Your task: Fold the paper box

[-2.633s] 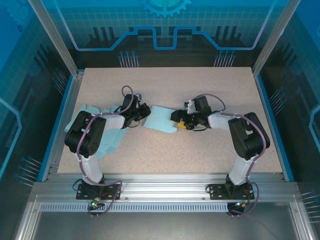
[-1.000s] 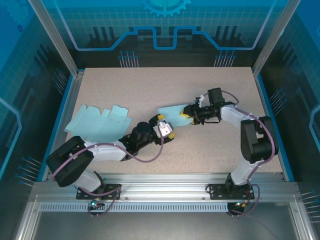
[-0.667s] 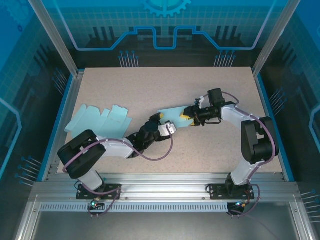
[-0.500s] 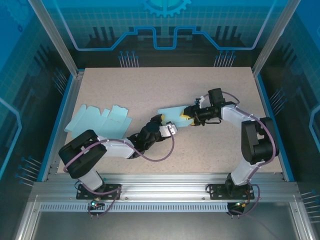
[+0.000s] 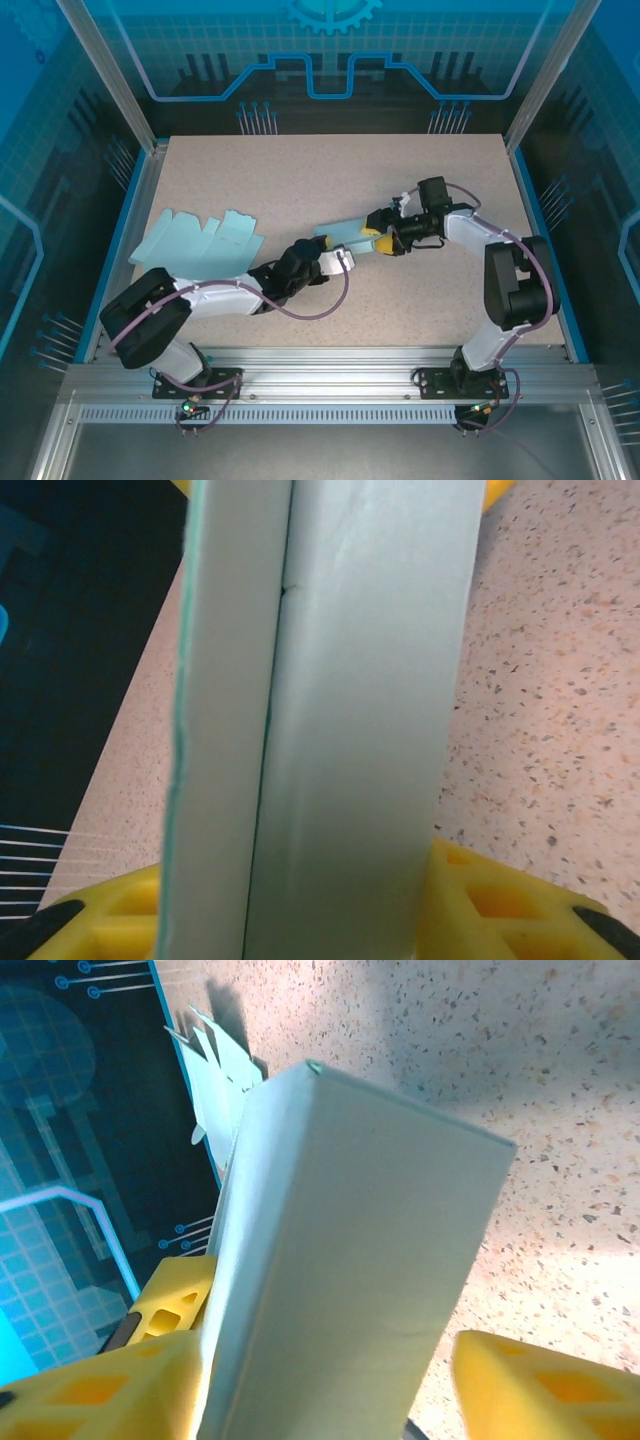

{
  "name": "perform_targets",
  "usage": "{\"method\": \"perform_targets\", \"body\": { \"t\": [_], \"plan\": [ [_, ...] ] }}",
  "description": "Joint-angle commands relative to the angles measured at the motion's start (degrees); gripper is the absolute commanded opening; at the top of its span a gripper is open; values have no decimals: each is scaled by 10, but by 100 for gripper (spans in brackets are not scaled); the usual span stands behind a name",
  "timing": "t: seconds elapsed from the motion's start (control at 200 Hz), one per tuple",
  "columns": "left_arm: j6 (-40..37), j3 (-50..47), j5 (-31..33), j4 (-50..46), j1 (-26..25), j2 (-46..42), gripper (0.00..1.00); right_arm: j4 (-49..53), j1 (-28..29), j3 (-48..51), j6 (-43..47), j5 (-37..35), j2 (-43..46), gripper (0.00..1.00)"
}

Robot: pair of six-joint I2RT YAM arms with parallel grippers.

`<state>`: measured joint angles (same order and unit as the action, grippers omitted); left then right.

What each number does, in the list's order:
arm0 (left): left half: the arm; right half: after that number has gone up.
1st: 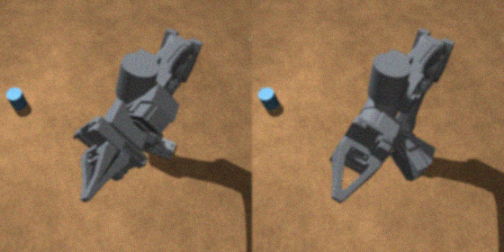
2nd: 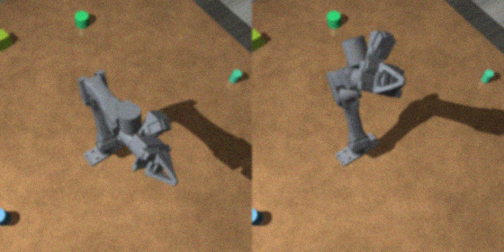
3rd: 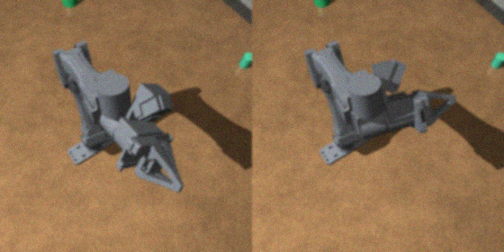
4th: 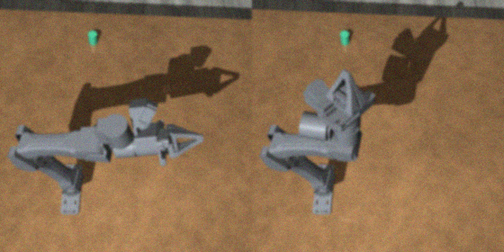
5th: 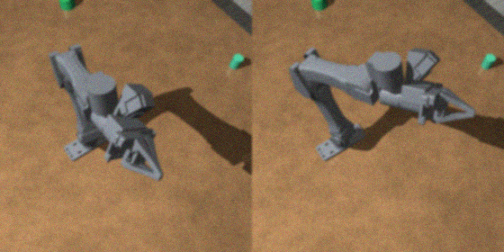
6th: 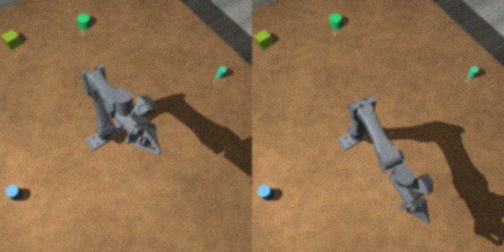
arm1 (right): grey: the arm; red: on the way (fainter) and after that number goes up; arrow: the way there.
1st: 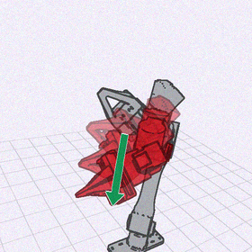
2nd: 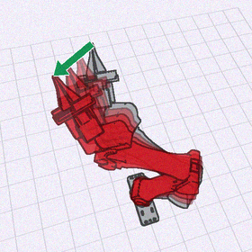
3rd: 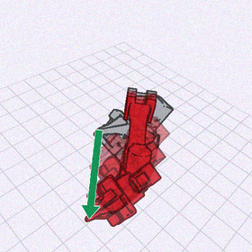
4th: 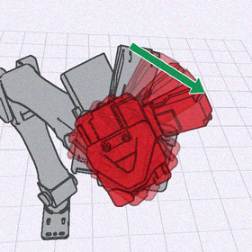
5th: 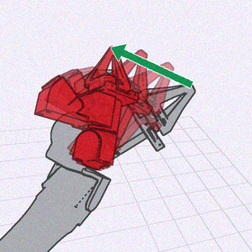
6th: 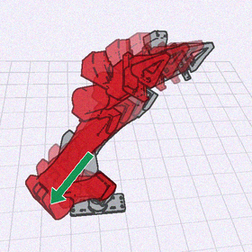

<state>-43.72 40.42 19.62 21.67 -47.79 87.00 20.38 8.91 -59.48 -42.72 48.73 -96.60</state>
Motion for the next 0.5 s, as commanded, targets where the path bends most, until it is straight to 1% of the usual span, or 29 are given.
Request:
{"method": "perform_targets", "body": {
  "t": [0.0,0.04,0.12,0.205,0.28,0.34,0.46,0.47,0.485,0.495],
  "plan": [
    [41,54,-49,-157,12,-38,41,41,-33,14,31,-19,42,76],
    [54,78,-82,-226,19,-40,41,48,-44,17,39,-29,55,79],
    [80,131,-166,-357,40,-38,41,71,-64,23,64,-64,87,82],
    [94,178,-237,-454,61,-30,41,98,-78,28,95,-116,128,84],
    [93,205,-278,-501,79,-21,39,122,-81,28,121,-164,161,83],
    [89,221,-291,-522,90,-10,36,140,-81,25,142,-195,185,82],
    [75,259,-314,-566,109,32,37,177,-70,8,188,-244,227,82],
    [73,263,-316,-570,110,36,37,181,-68,7,191,-249,229,84],
    [70,270,-319,-578,112,42,37,186,-65,3,198,-256,233,92],
    [68,274,-321,-582,112,48,37,192,-64,1,201,-259,236,95]
  ]
}}
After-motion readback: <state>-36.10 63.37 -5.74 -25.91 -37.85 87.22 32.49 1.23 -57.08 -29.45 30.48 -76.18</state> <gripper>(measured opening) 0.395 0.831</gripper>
